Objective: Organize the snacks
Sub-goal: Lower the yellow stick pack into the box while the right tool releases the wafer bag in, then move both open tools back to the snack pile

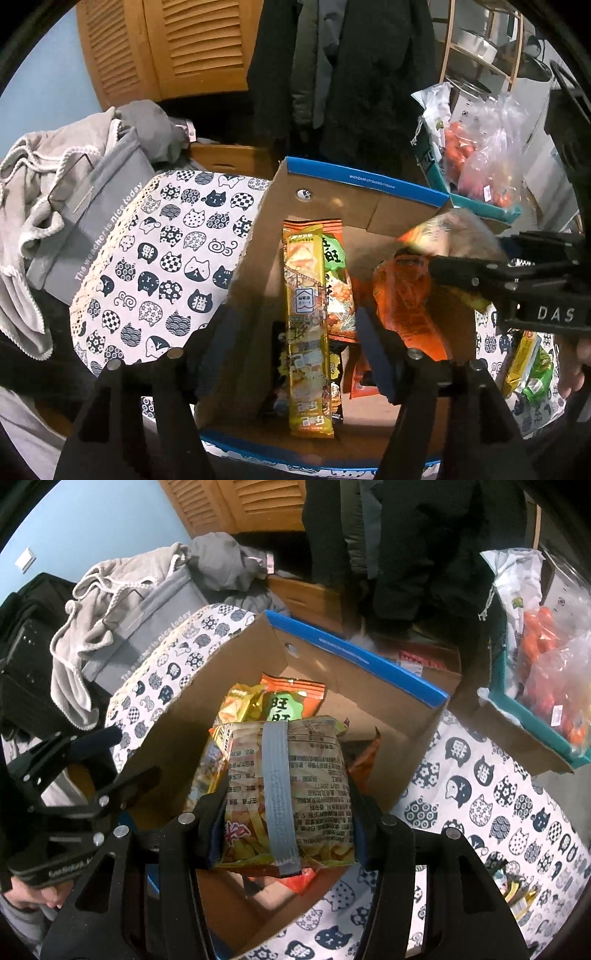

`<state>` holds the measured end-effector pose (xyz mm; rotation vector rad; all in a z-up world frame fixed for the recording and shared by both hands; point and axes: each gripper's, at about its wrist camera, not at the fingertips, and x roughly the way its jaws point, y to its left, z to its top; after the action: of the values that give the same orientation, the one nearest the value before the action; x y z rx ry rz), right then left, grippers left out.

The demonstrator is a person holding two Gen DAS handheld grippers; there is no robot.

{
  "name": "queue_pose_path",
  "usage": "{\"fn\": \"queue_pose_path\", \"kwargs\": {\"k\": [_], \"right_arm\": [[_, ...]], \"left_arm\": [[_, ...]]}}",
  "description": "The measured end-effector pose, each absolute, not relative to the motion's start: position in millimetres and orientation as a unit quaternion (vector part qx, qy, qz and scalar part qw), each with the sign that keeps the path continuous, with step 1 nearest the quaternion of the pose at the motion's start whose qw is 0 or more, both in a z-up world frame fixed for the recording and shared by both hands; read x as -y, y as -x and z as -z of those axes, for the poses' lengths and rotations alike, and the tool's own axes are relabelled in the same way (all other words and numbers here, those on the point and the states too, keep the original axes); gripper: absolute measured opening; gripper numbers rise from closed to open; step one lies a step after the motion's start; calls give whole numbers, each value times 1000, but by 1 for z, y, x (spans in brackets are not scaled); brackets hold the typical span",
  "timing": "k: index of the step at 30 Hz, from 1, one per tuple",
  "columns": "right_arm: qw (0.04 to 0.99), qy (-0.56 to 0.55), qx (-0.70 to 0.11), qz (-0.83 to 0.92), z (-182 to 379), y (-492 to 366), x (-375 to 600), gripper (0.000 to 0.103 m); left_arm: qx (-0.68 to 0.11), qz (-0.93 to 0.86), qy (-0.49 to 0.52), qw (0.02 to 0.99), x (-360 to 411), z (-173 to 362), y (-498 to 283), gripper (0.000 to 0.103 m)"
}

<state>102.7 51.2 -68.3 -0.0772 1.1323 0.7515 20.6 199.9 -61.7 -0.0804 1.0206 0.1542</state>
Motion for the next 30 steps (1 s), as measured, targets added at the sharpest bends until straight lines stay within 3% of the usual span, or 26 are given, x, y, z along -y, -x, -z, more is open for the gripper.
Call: {"fn": "queue_pose_path", "kwargs": {"k": [2, 5, 30], "right_arm": [[779, 35, -521, -348, 66, -104, -53, 68], [786, 38, -510, -347, 60, -103, -52, 73], [819, 41, -493, -290, 43, -74, 41, 77]], "left_arm": [[-491, -72, 39, 867, -199, 63, -21, 70], [-497, -64, 43, 865, -198, 65, -21, 70], [-480, 6, 7, 877, -127, 45, -20, 70]]}}
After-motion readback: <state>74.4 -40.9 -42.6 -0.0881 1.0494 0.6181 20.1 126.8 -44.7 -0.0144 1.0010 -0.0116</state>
